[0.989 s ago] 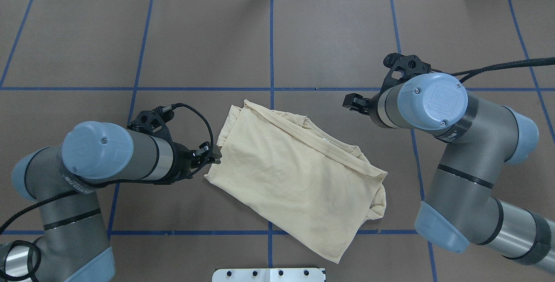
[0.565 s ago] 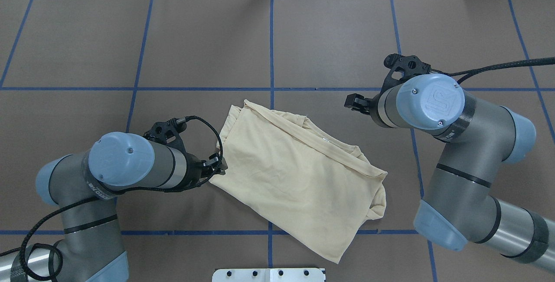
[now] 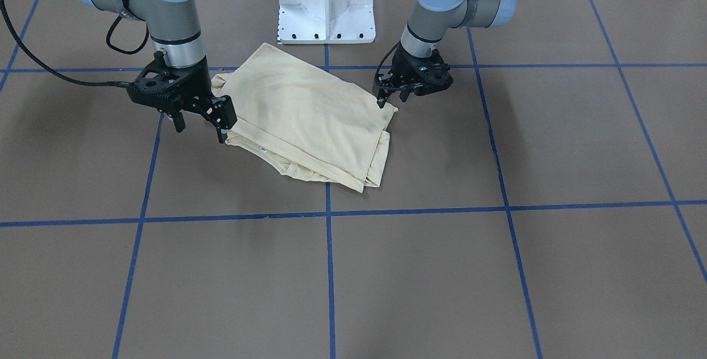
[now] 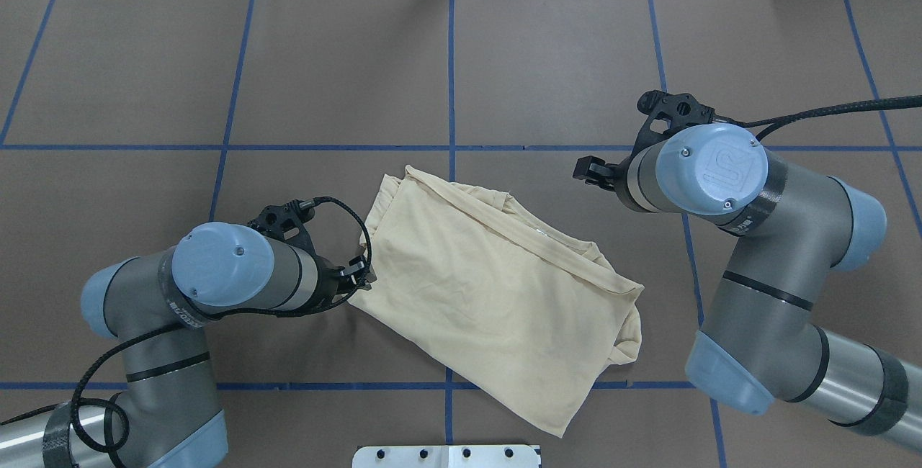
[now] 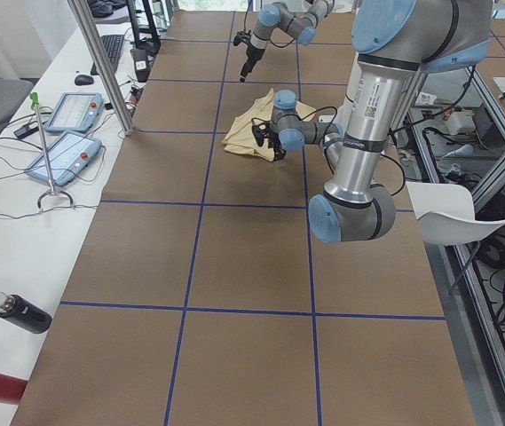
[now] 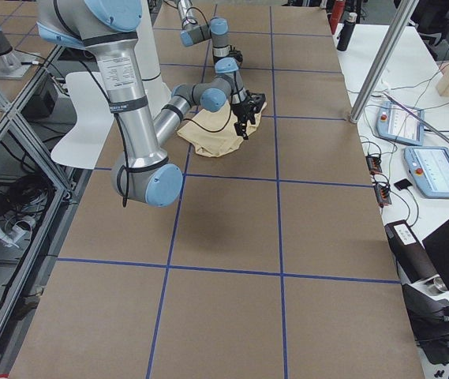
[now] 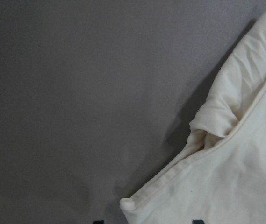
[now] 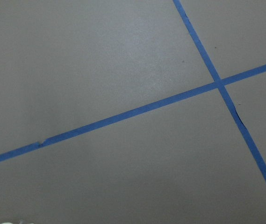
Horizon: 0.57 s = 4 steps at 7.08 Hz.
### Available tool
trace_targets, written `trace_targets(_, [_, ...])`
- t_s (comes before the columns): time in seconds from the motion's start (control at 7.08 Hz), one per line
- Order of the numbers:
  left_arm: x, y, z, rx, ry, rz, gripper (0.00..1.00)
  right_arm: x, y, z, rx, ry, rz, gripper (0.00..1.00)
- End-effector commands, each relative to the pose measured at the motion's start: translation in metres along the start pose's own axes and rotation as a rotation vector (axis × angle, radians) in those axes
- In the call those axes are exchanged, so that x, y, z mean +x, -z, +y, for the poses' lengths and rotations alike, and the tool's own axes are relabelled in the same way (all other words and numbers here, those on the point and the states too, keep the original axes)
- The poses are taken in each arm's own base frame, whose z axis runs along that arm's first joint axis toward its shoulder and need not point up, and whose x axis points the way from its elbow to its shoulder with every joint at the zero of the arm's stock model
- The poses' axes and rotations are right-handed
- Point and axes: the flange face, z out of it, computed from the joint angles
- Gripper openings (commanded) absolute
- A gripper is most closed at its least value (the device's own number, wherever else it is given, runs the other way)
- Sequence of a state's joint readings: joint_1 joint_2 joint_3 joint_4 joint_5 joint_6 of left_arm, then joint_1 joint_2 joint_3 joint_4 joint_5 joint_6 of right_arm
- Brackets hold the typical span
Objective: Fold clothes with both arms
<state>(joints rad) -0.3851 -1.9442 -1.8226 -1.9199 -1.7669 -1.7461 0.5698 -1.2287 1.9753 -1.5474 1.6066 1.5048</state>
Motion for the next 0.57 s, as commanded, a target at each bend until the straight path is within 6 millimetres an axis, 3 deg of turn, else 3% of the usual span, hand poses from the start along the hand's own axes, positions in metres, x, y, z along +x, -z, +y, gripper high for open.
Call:
trace_targets(0.0, [0.0024, -0.0078, -0.002, 0.009, 0.0, -0.002, 0.68, 0.0006, -0.0035, 0.0004, -0.002, 0.0, 0.006, 1.0])
trace_targets(0.14, [0.0051, -0.0093, -0.0018, 0.008, -0.002, 0.009, 0.68, 0.0015, -0.0047, 0.0003, -0.001, 0.0, 0.009, 1.0])
trace_targets(0.42, [0.0065, -0.011, -0.0019, 0.008, -0.002, 0.007, 0.55, 0.0018, -0.0088, 0.0003, -0.003, -0.002, 0.017, 1.0])
